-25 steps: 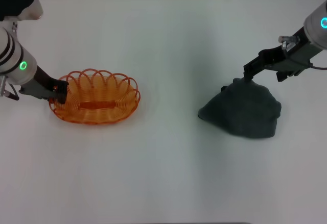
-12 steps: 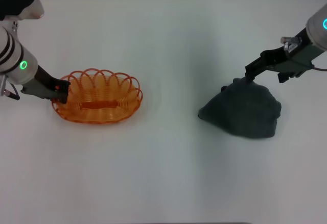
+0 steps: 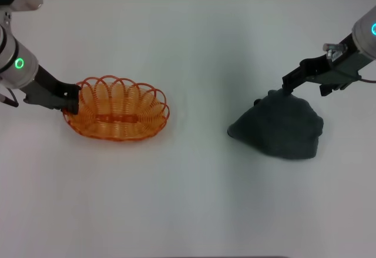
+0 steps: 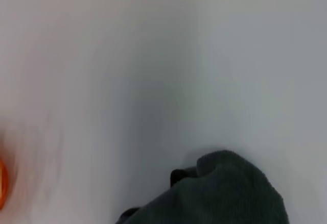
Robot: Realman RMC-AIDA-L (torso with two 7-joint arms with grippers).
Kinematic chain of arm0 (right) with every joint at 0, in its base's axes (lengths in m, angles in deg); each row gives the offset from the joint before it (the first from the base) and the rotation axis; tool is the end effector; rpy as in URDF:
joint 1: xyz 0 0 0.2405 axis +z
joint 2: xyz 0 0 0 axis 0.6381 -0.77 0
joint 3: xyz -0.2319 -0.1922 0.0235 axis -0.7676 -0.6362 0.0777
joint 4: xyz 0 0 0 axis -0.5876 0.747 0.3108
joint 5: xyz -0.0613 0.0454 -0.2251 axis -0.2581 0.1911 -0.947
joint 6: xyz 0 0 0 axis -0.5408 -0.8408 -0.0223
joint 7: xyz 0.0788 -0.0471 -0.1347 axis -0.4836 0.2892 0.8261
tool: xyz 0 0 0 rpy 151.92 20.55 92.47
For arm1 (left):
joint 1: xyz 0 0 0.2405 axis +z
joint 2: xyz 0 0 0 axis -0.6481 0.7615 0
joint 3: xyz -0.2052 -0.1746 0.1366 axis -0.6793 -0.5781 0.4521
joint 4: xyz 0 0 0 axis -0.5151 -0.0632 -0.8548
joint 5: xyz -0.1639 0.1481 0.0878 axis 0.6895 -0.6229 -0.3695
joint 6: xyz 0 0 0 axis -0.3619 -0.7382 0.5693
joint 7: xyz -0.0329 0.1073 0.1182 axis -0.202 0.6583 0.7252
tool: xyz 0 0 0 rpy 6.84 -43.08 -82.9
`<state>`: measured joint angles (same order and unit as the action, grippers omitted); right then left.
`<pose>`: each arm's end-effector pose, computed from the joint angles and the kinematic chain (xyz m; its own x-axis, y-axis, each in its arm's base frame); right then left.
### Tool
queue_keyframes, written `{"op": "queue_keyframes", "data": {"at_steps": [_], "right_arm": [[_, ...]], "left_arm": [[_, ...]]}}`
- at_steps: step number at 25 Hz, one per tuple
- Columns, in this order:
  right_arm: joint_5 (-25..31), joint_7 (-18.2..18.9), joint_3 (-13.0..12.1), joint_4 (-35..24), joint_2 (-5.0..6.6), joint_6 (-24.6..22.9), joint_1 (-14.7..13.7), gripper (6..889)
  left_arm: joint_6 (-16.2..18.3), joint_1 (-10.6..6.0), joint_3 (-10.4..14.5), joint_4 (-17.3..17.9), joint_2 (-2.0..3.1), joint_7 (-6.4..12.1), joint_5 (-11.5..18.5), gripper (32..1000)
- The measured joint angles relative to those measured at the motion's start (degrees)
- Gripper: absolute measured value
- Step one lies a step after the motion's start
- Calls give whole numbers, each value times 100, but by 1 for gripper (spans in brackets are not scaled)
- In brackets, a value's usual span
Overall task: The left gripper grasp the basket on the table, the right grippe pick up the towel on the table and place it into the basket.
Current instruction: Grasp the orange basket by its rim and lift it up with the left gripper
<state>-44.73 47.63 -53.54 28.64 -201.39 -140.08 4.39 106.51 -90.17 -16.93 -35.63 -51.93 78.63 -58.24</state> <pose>0.2350 0.4512 -0.0200 0.1831 -0.9786 -0.0943 -0.8430 -0.1069 -0.5271 -0.3026 0.4796 -0.0244 0.2428 0.9649 0.0999 0.8037 -0.1425 -0.5777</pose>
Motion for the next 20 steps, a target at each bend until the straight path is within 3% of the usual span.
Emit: {"op": "queue_keyframes", "data": {"at_steps": [11, 20], "right_arm": [[3, 42, 78, 78, 0, 11, -15, 836], [3, 72, 128, 82, 0, 11, -62, 837]], "left_arm": [[783, 74, -81, 799, 1, -39, 317, 94], [1480, 97, -212, 1755, -107, -180, 345, 94]]}}
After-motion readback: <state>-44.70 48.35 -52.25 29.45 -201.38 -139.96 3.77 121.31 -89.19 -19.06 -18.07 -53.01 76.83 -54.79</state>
